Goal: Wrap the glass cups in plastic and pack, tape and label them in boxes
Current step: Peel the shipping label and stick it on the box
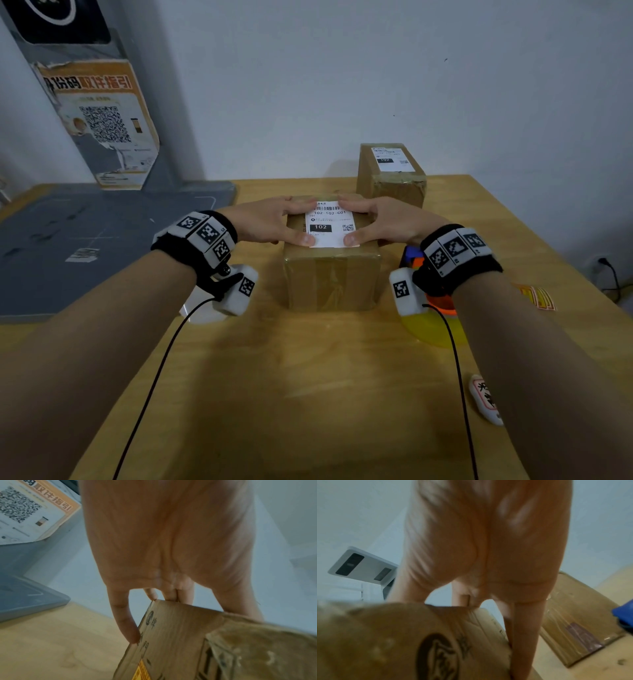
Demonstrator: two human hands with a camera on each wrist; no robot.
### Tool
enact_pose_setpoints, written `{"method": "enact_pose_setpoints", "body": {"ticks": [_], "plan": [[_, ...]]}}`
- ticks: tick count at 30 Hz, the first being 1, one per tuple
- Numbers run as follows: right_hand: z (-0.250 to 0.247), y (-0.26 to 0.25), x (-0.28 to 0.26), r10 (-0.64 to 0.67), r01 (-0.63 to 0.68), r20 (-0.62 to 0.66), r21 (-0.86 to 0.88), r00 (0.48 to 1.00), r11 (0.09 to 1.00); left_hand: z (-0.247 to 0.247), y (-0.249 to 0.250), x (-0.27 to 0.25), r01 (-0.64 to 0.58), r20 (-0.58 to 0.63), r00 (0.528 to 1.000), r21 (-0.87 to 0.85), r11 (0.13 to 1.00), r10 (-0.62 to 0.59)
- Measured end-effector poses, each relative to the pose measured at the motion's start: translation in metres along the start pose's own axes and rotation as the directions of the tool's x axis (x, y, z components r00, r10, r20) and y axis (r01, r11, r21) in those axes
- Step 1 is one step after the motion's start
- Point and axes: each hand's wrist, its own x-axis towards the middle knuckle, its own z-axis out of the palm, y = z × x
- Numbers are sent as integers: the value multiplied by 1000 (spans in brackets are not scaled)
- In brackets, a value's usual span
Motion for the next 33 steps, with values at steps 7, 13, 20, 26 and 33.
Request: {"method": "enact_pose_setpoints", "body": {"ticks": [7, 13, 20, 26, 33], "plan": [[9, -5, -21, -35, 57, -116, 186, 993, 981, 6, -5, -5, -118, 16, 993, -27, 993, 119], [16, -6, -32, -50, 93, -184, 236, 982, 967, 16, -4, -4, -243, 37, 966, -215, 946, 257], [27, -16, -45, 20, 28, -149, 309, 989, 951, 19, 1, -26, -202, -39, 979, -284, 937, 199], [41, -36, -65, 43, -18, -70, 322, 997, 946, 18, 30, -47, -12, -202, 979, -185, 983, -26], [47, -50, -103, 84, 9, -190, 442, 978, 897, 53, 87, -49, 335, -277, 918, 165, 928, -283]]}}
